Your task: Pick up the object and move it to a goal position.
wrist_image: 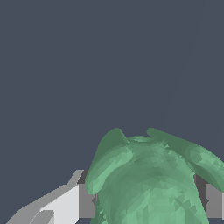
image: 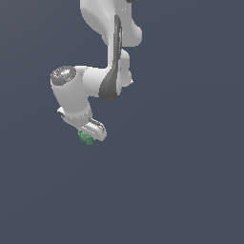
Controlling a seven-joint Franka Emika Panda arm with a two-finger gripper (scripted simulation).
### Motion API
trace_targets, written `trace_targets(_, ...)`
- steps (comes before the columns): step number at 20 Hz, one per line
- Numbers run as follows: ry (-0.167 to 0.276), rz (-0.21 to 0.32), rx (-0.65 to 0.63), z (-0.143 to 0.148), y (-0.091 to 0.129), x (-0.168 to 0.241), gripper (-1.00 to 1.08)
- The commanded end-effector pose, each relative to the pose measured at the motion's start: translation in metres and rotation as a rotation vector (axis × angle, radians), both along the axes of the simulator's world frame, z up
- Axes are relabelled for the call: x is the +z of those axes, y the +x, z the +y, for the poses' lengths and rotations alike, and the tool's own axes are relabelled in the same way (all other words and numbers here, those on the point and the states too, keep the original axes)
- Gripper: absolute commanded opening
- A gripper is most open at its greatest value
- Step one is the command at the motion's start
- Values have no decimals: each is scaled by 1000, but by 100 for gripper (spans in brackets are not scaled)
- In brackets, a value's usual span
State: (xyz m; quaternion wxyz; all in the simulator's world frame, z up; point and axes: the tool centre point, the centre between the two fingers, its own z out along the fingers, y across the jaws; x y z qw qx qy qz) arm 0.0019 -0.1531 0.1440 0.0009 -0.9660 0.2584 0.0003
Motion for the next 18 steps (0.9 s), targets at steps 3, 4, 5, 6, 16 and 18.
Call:
trace_targets(3,1,0,0,-30,-23,39,-100)
trace_targets(4,1,0,0,-36,-27,47,-100)
trace_targets(5,1,0,0,-42,-32,54,-100)
trace_targets(6,1,0,0,-48,-36,61,-100)
trace_targets(16,-1,0,0,-87,-61,111,-100)
trace_targets(18,-1,0,0,-89,-62,113,-100)
